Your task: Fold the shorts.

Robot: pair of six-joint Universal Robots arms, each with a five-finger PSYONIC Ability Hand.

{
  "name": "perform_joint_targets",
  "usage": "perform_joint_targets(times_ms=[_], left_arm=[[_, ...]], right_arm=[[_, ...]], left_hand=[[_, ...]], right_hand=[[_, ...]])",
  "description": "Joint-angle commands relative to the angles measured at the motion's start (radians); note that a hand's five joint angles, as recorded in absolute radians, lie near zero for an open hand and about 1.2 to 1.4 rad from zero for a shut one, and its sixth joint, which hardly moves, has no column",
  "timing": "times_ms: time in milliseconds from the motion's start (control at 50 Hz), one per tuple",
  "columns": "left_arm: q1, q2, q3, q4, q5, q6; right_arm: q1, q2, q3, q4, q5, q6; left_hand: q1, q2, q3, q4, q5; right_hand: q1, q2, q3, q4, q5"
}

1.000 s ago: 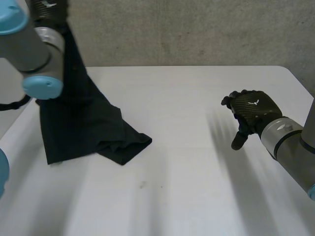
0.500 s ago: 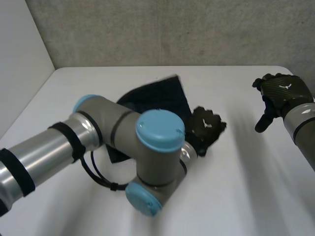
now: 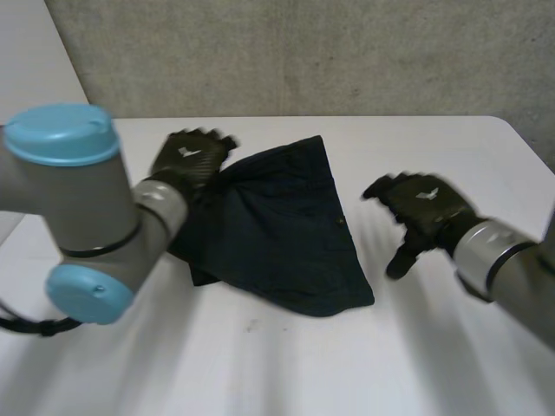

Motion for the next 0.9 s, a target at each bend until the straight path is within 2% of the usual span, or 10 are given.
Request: perform_joint_targets(times_ms=[20, 220, 340, 440, 500, 540, 600, 620, 700, 900], left_arm=[[0.152, 0.000, -0.127, -0.021, 0.005, -0.004], [0.239, -0.026, -0.159, -0.007, 0.065, -0.001], [0.244, -0.086, -0.142, -0.010, 0.165, 0.004], [0.244, -0.092, -0.147, -0.014, 0.182, 0.007], [0.242, -0.091, -0.145, -0.015, 0.174, 0.007], [0.242, -0.086, -0.148, -0.007, 0.170, 0.007], [0.244, -0.084, -0.148, -0.009, 0.163, 0.007], [0.242, -0.083, -0.148, -0.009, 0.165, 0.007], [0.241, -0.054, -0.150, -0.018, 0.170, 0.007], [0.225, 0.245, -0.130, -0.063, 0.170, 0.013]], right_arm=[[0.136, 0.159, 0.012, -0.109, 0.007, 0.014], [0.143, 0.288, 0.000, -0.163, 0.021, -0.023], [0.144, 0.312, 0.004, -0.239, 0.096, -0.052], [0.144, 0.334, 0.003, -0.265, 0.134, -0.075], [0.144, 0.343, -0.002, -0.267, 0.134, -0.075], [0.143, 0.340, -0.003, -0.270, 0.133, -0.074], [0.143, 0.326, -0.014, -0.272, 0.133, -0.074], [0.143, 0.320, -0.017, -0.270, 0.130, -0.074], [0.138, 0.257, -0.023, -0.265, 0.133, -0.063], [0.130, 0.017, -0.175, -0.108, 0.148, -0.066]], left_hand=[[0.142, 0.131, 0.129, 0.133, 0.120], [0.139, 0.128, 0.126, 0.130, 0.117], [0.177, 0.166, 0.164, 0.168, 0.155], [0.233, 0.222, 0.220, 0.224, 0.211], [0.300, 0.289, 0.287, 0.291, 0.278], [0.449, 0.438, 0.436, 0.440, 0.427], [0.664, 0.653, 0.651, 0.654, 0.642], [0.868, 0.857, 0.855, 0.859, 0.846], [1.098, 1.088, 1.086, 1.089, 1.076], [1.193, 1.182, 1.180, 1.183, 1.171]], right_hand=[[0.043, 0.059, 0.048, 0.013, 0.026], [0.258, 0.274, 0.262, 0.227, 0.240], [0.416, 0.432, 0.421, 0.385, 0.398], [0.548, 0.564, 0.553, 0.517, 0.530], [0.850, 0.866, 0.854, 0.819, 0.832], [1.190, 1.205, 1.194, 1.159, 1.172], [1.191, 1.206, 1.195, 1.160, 1.173], [1.191, 1.206, 1.195, 1.160, 1.173], [1.191, 1.206, 1.195, 1.160, 1.173], [1.191, 1.206, 1.195, 1.160, 1.173]])
